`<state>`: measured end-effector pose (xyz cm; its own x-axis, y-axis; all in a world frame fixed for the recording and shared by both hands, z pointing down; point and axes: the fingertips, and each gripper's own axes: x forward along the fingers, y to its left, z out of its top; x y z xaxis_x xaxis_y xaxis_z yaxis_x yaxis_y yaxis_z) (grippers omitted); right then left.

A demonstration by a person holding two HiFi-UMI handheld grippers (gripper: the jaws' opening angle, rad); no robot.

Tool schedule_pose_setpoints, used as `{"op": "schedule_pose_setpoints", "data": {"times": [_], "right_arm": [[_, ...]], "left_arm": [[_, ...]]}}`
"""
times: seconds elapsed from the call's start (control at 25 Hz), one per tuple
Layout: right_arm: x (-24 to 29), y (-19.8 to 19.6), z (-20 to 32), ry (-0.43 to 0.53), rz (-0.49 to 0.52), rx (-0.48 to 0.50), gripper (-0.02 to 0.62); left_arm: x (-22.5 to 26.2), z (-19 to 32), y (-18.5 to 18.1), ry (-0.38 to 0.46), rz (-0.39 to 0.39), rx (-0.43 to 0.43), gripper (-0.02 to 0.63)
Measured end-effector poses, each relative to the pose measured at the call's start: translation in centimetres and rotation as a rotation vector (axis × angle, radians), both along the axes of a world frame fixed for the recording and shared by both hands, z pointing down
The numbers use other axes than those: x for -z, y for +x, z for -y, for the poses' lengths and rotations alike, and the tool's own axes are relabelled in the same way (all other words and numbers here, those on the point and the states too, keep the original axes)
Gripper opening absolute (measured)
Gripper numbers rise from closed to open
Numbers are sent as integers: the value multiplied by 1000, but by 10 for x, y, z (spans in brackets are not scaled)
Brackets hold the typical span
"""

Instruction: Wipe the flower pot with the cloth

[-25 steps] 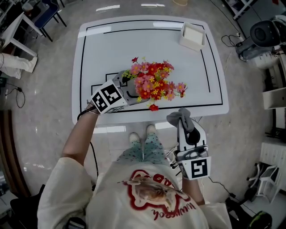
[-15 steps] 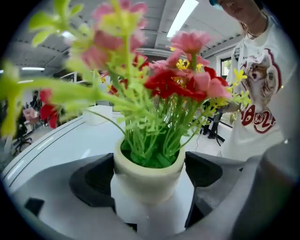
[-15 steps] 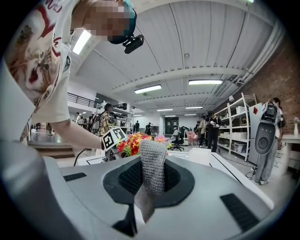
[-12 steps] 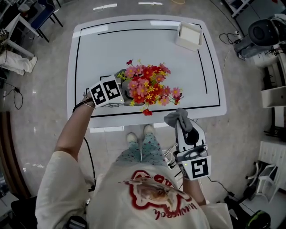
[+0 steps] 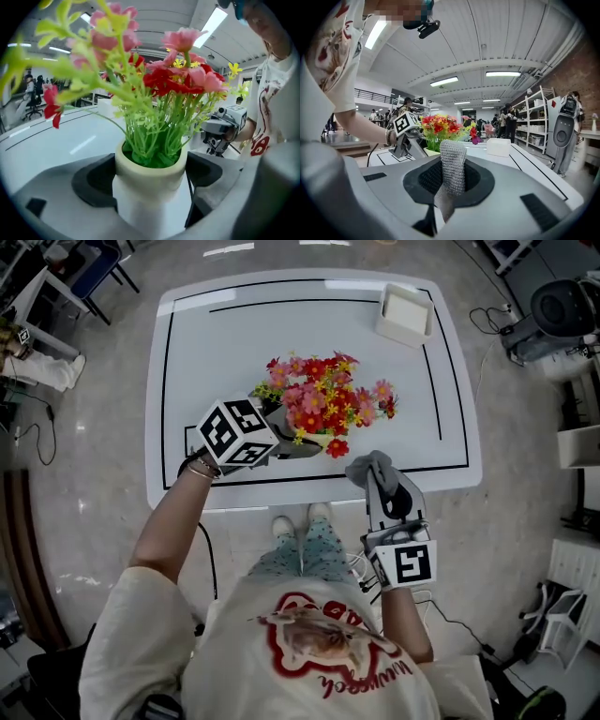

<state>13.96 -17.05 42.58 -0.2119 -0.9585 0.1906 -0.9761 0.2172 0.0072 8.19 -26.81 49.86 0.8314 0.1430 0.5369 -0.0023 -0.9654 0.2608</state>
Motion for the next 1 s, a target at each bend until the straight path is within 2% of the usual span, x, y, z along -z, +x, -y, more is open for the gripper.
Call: {"op": "schedule_pose_setpoints", "data": {"times": [0.12, 0.32, 0.6, 0.84, 1.0], "right_arm": [[-10, 11, 29, -28, -14, -34, 31], [-21, 9, 73, -39, -19, -33, 31], [-19, -6, 67, -25, 68, -21, 20], [-14, -21, 62, -16, 124, 26, 25], [-8, -37, 62, -11, 181, 85, 25]], "left_arm": [[3, 7, 3, -65, 2, 30, 463], [4, 4, 8, -101, -4, 39, 463], [4, 3, 8, -118, 1, 54, 463], [5, 6, 9, -151, -13, 85, 463], [6, 6, 9, -142, -14, 90, 463]]}}
